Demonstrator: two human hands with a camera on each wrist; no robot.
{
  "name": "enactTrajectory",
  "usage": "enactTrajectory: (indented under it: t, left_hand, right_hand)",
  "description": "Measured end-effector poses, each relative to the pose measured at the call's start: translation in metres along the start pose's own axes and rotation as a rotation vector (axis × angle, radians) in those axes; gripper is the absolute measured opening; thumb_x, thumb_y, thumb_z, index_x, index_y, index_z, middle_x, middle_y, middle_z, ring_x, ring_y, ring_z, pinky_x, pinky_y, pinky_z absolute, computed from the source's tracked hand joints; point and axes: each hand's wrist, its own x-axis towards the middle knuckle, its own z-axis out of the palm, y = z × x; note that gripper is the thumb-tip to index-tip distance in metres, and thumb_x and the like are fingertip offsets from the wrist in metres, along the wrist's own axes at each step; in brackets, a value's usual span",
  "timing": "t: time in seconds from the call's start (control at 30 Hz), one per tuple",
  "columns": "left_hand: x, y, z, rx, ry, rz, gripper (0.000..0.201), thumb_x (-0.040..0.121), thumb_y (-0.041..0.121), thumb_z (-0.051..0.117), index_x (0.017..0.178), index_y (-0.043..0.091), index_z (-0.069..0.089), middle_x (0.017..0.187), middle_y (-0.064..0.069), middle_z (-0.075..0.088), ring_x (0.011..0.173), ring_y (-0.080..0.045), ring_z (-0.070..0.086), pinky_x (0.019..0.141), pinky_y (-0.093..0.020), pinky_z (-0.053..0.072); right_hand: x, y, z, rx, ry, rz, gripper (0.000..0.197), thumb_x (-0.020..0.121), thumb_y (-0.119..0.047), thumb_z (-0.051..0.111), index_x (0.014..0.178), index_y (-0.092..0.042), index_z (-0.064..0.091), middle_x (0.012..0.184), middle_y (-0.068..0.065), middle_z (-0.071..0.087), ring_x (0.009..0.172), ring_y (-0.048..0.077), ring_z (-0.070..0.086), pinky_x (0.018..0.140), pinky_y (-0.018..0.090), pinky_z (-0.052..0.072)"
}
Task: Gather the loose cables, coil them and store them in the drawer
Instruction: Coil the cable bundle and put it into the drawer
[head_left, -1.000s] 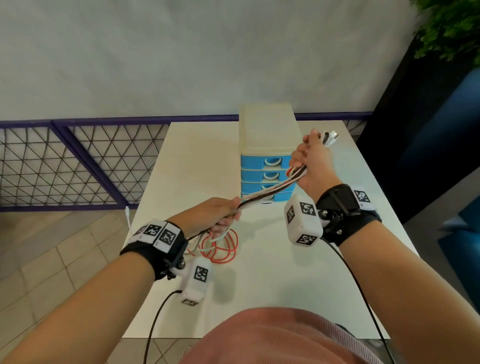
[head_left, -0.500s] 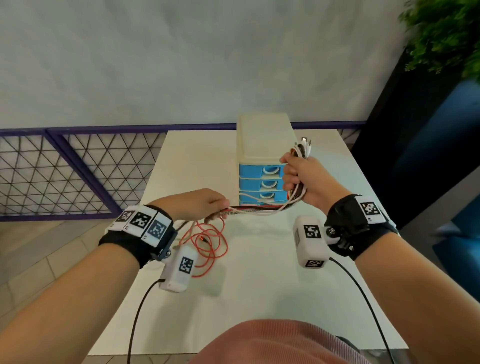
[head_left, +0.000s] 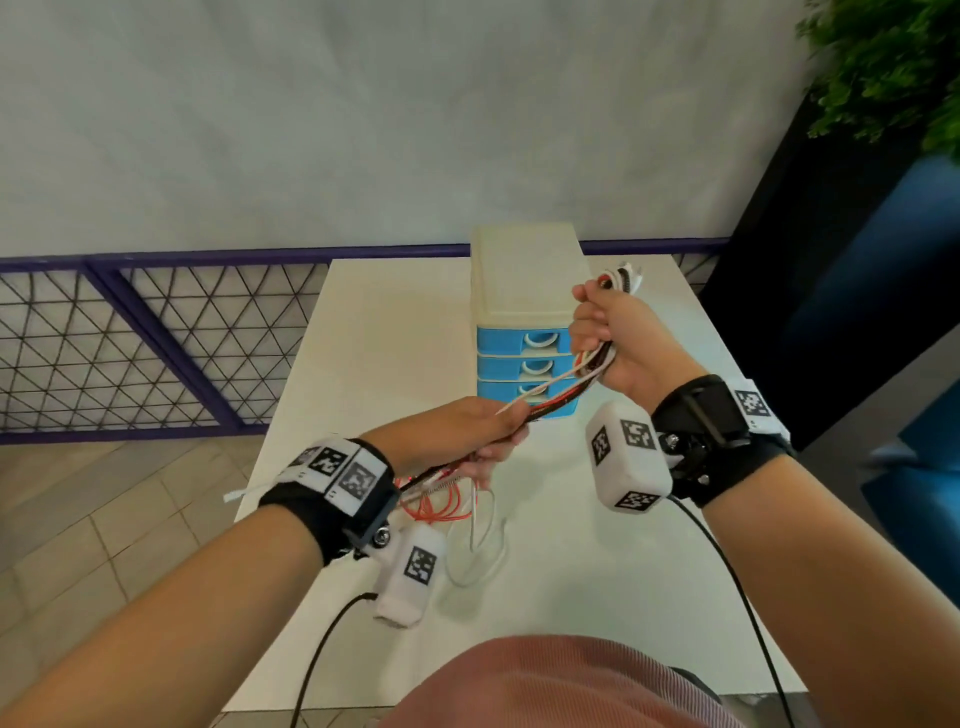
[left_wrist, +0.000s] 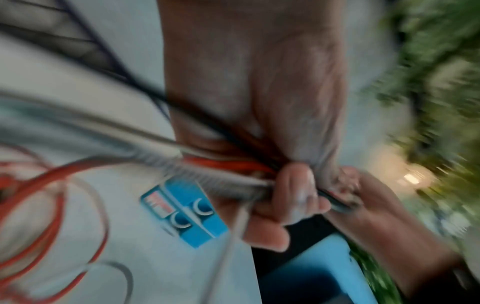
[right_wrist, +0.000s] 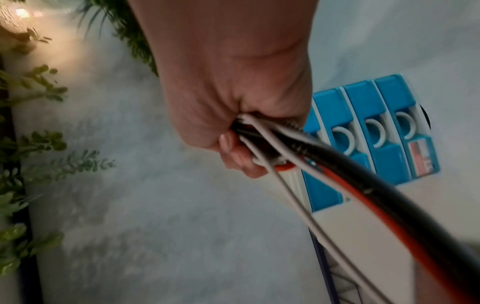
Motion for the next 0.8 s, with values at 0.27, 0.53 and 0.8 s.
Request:
enactTrajectory:
  t: [0.27, 0.53, 0.8]
  left_hand:
    - [-0.005, 0.008, -0.012, 0.051, 0.008, -0.144, 0.049, 0.097, 0.054, 0.023, 0.086, 0.012, 0.046, 0.058, 0.003, 0.025, 0.046, -0.009, 0.022, 0.049, -0.018, 0.033]
    - [-0.003, 0.011, -0.009, 0.663, 0.105, -0.022, 0.029, 0.101, 0.032, 0.037, 0.090, 0.009, 0.052, 0.074, 0.001, 0.049, 0.062, -0.008, 0.042, 0.059, -0.019, 0.040]
    - [-0.004, 0.035, -0.016, 1.159, 0.343, 0.114, 0.013, 0.099, 0.035, 0.041, 0.088, 0.033, 0.048, 0.065, 0.017, 0.047, 0.064, -0.002, 0.046, 0.056, -0.024, 0.032]
  right_hand:
    - [0.000, 0.003, -0.010, -0.305, 0.026, -0.066, 0.021, 0.102, -0.019, 0.042, 0.086, -0.010, 0.051, 0.046, -0.007, 0.035, 0.036, 0.004, 0.029, 0.034, 0.018, 0.029]
    - [-0.005, 0.007, -0.010, -0.576, 0.018, -0.095, 0.019, 0.102, -0.019, 0.042, 0.088, -0.010, 0.053, 0.051, -0.004, 0.038, 0.039, 0.007, 0.034, 0.039, 0.021, 0.039]
    - [-0.024, 0.022, -0.007, -0.729, -0.316, 0.276, 0.035, 0.102, -0.031, 0.044, 0.109, -0.002, 0.062, 0.095, 0.017, 0.074, 0.084, 0.021, 0.073, 0.075, 0.034, 0.060]
